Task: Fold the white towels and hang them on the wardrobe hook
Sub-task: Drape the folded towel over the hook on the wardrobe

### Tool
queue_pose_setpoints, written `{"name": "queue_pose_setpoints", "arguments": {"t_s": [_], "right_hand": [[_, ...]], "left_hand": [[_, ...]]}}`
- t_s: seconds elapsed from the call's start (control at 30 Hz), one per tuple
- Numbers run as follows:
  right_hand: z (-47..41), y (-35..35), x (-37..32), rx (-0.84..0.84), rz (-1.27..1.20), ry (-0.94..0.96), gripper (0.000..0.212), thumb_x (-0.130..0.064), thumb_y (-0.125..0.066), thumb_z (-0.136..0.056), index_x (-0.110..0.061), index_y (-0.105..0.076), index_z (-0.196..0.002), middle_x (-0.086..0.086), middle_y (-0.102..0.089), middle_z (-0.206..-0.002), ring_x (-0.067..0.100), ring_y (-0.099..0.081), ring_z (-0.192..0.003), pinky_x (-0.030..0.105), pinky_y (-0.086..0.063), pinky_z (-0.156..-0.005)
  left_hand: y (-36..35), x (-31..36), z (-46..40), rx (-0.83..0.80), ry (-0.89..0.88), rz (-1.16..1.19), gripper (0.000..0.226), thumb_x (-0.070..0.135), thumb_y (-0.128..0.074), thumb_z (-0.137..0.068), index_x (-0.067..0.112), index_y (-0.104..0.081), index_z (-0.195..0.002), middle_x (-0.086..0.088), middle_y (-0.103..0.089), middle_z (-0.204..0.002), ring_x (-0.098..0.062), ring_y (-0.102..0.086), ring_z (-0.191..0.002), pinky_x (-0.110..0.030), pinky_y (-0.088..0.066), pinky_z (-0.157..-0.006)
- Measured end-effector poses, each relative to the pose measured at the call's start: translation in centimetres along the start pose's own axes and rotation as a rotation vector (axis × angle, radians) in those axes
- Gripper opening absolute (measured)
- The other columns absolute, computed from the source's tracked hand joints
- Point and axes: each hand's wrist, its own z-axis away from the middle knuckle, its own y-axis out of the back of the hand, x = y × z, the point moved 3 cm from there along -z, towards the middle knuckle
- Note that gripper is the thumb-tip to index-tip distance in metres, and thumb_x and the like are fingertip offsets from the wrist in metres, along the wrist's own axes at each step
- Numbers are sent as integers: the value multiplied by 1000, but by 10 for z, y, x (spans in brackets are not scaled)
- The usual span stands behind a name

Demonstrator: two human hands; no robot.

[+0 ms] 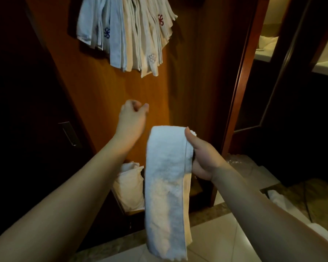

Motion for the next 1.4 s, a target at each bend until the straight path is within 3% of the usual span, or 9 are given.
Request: {"name": "queue_pose_setpoints", "arguments": {"t_s": [0.1,0.27,0.37,0.5,0.8,1.0,1.17,1.27,1.4], "right_hand": [[-1,1,-2,44,-75,28,52,-52,-41,-95,-16,-63,-124,12,-70,-126,30,-65,-119,49,-45,-108],[1,-3,5,60,-100,48,54,-49,-32,-104,-12,-54,-137,13,-69,-127,24,-66,-118,40,-52,-100],[0,-4,6,93,-58,69,50,-47,-30,-105,-16,-53,-137,6,-71,-123,16,-67,-114,30,-55,-89],[-3,-6,8,129,-37,67,55,-50,-32,-104,-13,-47,-142,11,-64,-135,23,-57,-128,46,-40,-113],[0,-9,6,169,28,46,48,-54,-27,-105,-21,-60,-95,-2,-78,-85,11,-69,-93,28,-53,-77],[-9,-2,12,242,-69,17,68,-63,-35,-99,-14,-45,-146,8,-67,-129,20,-65,-113,31,-55,-77],[-14,3,5,279,-169,41,95,-48,-79,-74,-17,-33,-152,12,-60,-135,32,-64,-117,43,-59,-88],[-19,6,-1,344,-125,43,57,-21,-70,-93,-10,-40,-141,14,-64,-123,32,-67,-108,42,-61,-81],[-20,0,-12,349,-174,62,36,-20,-59,-100,-10,-48,-133,13,-70,-116,33,-71,-101,49,-59,-88]], "left_hand": [[-8,10,56,-42,-350,-135,7,28,-57,-99,23,-57,-104,6,-60,-96,-6,-59,-86,-19,-47,-70],[-42,-2,83,-191,-405,-474,13,37,-59,-97,30,-50,-91,11,-52,-78,-3,-51,-68,-14,-32,-56],[-48,-4,81,-145,-434,-555,13,39,-56,-98,27,-52,-96,11,-54,-82,-5,-50,-68,-16,-33,-55],[-51,-1,80,-112,-489,-627,16,37,-49,-101,23,-55,-104,9,-49,-86,-8,-48,-72,-16,-31,-55],[-56,-7,88,-62,-677,-495,15,25,-52,-94,14,-61,-87,8,-48,-79,-9,-45,-68,-13,-28,-54],[-69,-25,84,-170,-664,-659,21,35,-48,-99,22,-62,-107,5,-59,-103,-5,-45,-90,-18,-40,-72],[-63,-36,91,-269,-695,-440,32,33,-52,-95,17,-62,-121,3,-59,-114,-5,-50,-99,-20,-46,-78],[-65,-47,89,-213,-610,-312,38,34,-53,-93,17,-60,-126,5,-57,-119,-5,-52,-104,-18,-48,-81],[-73,-57,88,-123,-438,-221,36,36,-65,-91,20,-50,-119,7,-48,-109,-8,-55,-90,-23,-53,-71]]}}
